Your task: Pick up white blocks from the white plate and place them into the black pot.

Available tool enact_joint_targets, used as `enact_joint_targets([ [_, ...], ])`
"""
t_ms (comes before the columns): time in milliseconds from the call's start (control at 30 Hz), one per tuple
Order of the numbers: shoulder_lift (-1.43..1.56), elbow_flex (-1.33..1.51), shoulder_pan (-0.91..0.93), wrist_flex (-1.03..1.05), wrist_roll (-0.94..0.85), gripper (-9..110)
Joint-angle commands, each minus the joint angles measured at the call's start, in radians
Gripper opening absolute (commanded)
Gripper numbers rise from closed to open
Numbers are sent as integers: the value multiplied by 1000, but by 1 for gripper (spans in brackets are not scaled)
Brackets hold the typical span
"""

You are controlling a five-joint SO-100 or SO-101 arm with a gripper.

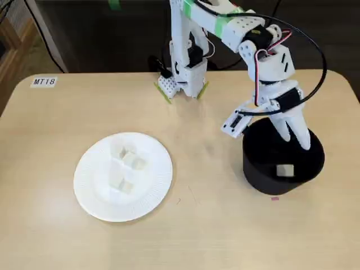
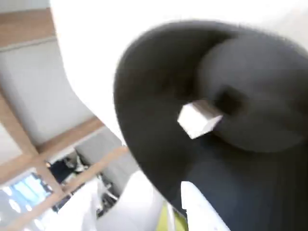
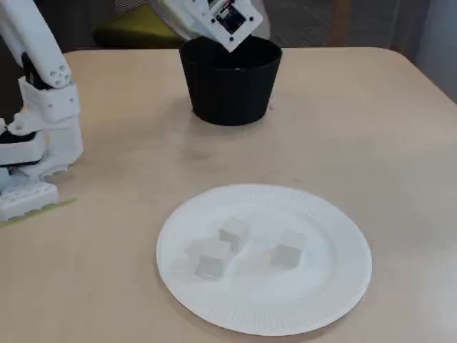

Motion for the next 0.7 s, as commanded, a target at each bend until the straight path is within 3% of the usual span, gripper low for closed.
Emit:
enact_joint_targets([
  [0,55,-57,97,48,-17,5],
  [33,55,-89,133,95,-31,-2],
  [167,55,-236,348,373,-160,-2],
  [400,35,-213,853,693,-339,-2],
  [533,41,-92,1091,687,-377,-2],
  [667,69,34,1207,600,-380,-2],
])
